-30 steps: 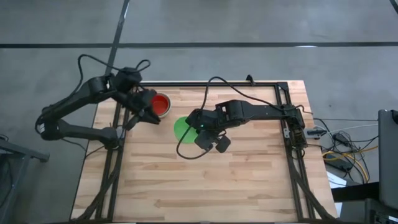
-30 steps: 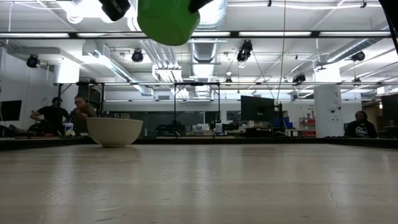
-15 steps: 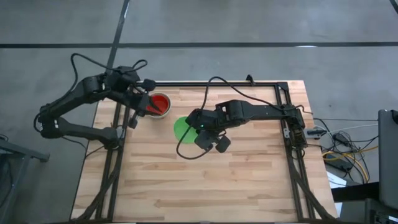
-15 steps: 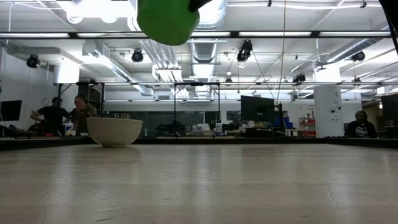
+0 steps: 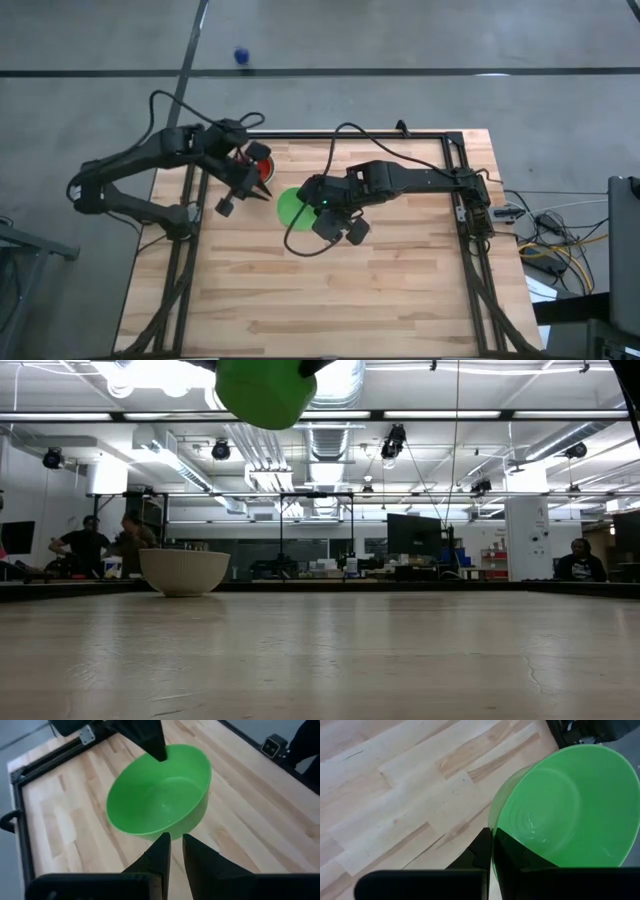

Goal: Nest bowls inside each other
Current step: Stack the green bowl on the red bowl

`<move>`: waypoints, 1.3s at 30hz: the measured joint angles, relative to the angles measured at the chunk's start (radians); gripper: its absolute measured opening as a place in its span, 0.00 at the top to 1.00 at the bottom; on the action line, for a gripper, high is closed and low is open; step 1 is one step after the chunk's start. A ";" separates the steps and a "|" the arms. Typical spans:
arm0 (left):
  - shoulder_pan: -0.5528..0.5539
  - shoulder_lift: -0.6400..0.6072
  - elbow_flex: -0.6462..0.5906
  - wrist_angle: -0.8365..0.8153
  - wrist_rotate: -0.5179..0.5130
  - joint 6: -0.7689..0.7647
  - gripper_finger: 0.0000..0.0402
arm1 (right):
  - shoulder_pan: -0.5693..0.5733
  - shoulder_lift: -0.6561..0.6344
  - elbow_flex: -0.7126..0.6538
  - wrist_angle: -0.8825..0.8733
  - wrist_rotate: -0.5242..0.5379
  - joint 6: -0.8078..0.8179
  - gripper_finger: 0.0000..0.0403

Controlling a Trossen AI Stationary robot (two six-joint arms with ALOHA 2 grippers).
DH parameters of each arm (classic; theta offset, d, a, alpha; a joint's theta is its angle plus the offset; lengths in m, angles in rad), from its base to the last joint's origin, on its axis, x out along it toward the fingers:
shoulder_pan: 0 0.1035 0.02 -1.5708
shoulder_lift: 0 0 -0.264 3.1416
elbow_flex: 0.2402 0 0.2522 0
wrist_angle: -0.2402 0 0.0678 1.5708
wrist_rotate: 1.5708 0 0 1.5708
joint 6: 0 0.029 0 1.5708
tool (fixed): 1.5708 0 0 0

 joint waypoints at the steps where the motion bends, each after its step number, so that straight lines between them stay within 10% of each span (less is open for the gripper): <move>1: -0.005 0.002 0.000 -0.002 0.000 -0.012 0.86 | 0.000 0.000 0.000 0.000 0.000 -0.008 0.98; 15: -0.025 0.054 0.057 0.016 0.003 -0.494 0.86 | 0.000 0.000 -0.005 0.010 0.006 -0.051 0.98; 29: -0.025 0.154 0.209 -0.046 0.000 -1.396 0.87 | 0.000 0.000 -0.007 0.004 0.082 -0.036 0.98; 39: -0.025 0.150 0.232 -0.238 -0.095 -1.570 0.92 | 0.000 0.000 -0.008 -0.003 0.081 -0.085 0.98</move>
